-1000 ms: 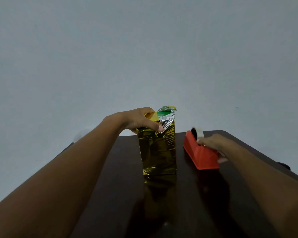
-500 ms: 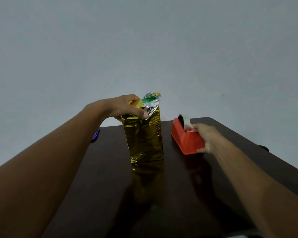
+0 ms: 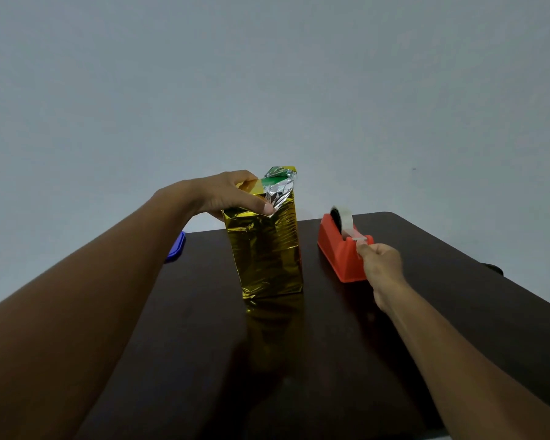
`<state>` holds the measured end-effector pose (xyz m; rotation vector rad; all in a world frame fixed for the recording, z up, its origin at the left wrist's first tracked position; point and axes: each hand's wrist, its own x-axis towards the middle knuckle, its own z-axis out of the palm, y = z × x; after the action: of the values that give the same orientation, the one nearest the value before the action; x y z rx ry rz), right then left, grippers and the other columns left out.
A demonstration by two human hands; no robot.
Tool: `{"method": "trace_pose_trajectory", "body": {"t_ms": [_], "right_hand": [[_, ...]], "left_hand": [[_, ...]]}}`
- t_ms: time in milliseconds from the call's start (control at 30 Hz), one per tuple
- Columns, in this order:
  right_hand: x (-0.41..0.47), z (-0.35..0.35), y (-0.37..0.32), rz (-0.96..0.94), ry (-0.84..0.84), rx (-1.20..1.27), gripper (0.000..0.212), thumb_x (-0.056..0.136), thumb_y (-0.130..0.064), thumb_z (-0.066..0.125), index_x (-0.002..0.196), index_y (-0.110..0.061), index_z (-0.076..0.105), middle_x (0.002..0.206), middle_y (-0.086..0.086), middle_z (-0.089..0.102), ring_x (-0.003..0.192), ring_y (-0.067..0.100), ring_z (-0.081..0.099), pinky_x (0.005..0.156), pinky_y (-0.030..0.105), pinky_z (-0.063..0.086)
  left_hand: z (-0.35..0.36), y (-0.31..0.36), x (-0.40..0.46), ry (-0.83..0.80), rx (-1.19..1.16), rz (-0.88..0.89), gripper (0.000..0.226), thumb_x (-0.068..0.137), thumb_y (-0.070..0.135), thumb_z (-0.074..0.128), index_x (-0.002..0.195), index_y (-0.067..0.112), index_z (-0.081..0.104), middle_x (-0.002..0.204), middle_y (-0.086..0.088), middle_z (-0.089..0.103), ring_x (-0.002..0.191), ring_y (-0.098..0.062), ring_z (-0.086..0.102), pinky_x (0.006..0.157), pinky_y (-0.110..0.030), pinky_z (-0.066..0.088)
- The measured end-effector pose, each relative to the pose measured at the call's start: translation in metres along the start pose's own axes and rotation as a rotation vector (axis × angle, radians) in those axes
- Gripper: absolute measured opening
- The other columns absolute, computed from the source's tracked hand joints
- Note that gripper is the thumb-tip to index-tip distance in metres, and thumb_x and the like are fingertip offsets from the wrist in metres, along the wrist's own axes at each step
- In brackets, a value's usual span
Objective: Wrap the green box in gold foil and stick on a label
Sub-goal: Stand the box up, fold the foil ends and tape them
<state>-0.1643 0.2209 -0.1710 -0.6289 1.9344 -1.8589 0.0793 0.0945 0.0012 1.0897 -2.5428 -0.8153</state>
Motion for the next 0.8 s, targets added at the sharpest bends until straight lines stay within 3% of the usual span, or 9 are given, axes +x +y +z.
{"method": "trace_pose_trajectory", "body": {"t_ms": [267, 433, 533, 600, 667, 733, 800], "right_hand": [[0.002, 0.001, 0.003, -0.003, 0.015, -0.023, 0.029, 0.100, -0.038, 0.059, 0.082, -0.016, 0.063, 0.095, 0.005, 0.064, 0.089, 0.020, 0.057, 0.079, 0.038, 0.043], [-0.001, 0.000, 0.009, 0.009, 0.061, -0.064, 0.025, 0.101, -0.027, 0.059, 0.081, -0.012, 0.062, 0.101, 0.011, 0.066, 0.080, 0.015, 0.055, 0.077, 0.037, 0.043], [-0.011, 0.001, 0.006, -0.063, 0.187, -0.156, 0.022, 0.100, -0.028, 0.058, 0.082, -0.016, 0.059, 0.117, 0.010, 0.060, 0.099, 0.024, 0.058, 0.083, 0.042, 0.047], [-0.027, 0.004, -0.008, -0.280, 0.262, -0.191, 0.014, 0.100, -0.028, 0.057, 0.089, -0.019, 0.060, 0.118, 0.006, 0.054, 0.110, 0.029, 0.056, 0.089, 0.042, 0.047], [-0.048, 0.014, -0.029, -0.472, 0.150, -0.056, 0.014, 0.101, -0.030, 0.056, 0.110, -0.020, 0.060, 0.113, -0.001, 0.056, 0.105, 0.022, 0.060, 0.079, 0.030, 0.048], [-0.070, 0.030, -0.052, -0.524, -0.082, 0.089, 0.030, 0.102, -0.034, 0.056, 0.130, -0.026, 0.051, 0.105, -0.001, 0.066, 0.092, 0.013, 0.068, 0.070, 0.023, 0.053], [-0.084, 0.046, -0.069, -0.548, -0.261, 0.124, 0.049, 0.100, -0.037, 0.059, 0.145, -0.035, 0.038, 0.098, -0.001, 0.071, 0.087, 0.009, 0.071, 0.075, 0.027, 0.058]], "left_hand": [[0.001, -0.002, -0.002, 0.001, -0.015, 0.007, 0.101, 0.039, 0.070, 0.078, 0.129, 0.035, 0.047, 0.118, 0.002, 0.059, 0.100, -0.017, 0.064, 0.067, -0.026, 0.055], [0.004, -0.001, -0.004, -0.004, -0.025, -0.010, 0.091, 0.050, 0.063, 0.081, 0.128, 0.036, 0.044, 0.115, 0.007, 0.055, 0.098, -0.015, 0.061, 0.067, -0.027, 0.055], [0.003, 0.001, -0.005, -0.005, -0.011, -0.026, 0.095, 0.045, 0.067, 0.081, 0.128, 0.037, 0.044, 0.118, 0.004, 0.056, 0.101, -0.016, 0.061, 0.070, -0.029, 0.057], [-0.001, 0.003, -0.009, -0.007, 0.003, -0.056, 0.104, 0.039, 0.075, 0.077, 0.131, 0.036, 0.045, 0.127, 0.000, 0.056, 0.110, -0.022, 0.061, 0.083, -0.036, 0.059], [-0.004, 0.006, -0.014, 0.008, 0.008, -0.095, 0.110, 0.046, 0.087, 0.064, 0.140, 0.034, 0.043, 0.137, -0.002, 0.052, 0.119, -0.028, 0.056, 0.093, -0.044, 0.057], [-0.009, 0.009, -0.019, 0.078, -0.052, -0.158, 0.111, 0.058, 0.099, 0.037, 0.147, 0.033, 0.039, 0.140, -0.005, 0.051, 0.116, -0.029, 0.058, 0.088, -0.042, 0.057], [-0.012, 0.007, -0.019, 0.160, -0.139, -0.200, 0.101, 0.074, 0.097, 0.018, 0.149, 0.032, 0.035, 0.136, -0.008, 0.054, 0.103, -0.028, 0.065, 0.081, -0.040, 0.060]]}}
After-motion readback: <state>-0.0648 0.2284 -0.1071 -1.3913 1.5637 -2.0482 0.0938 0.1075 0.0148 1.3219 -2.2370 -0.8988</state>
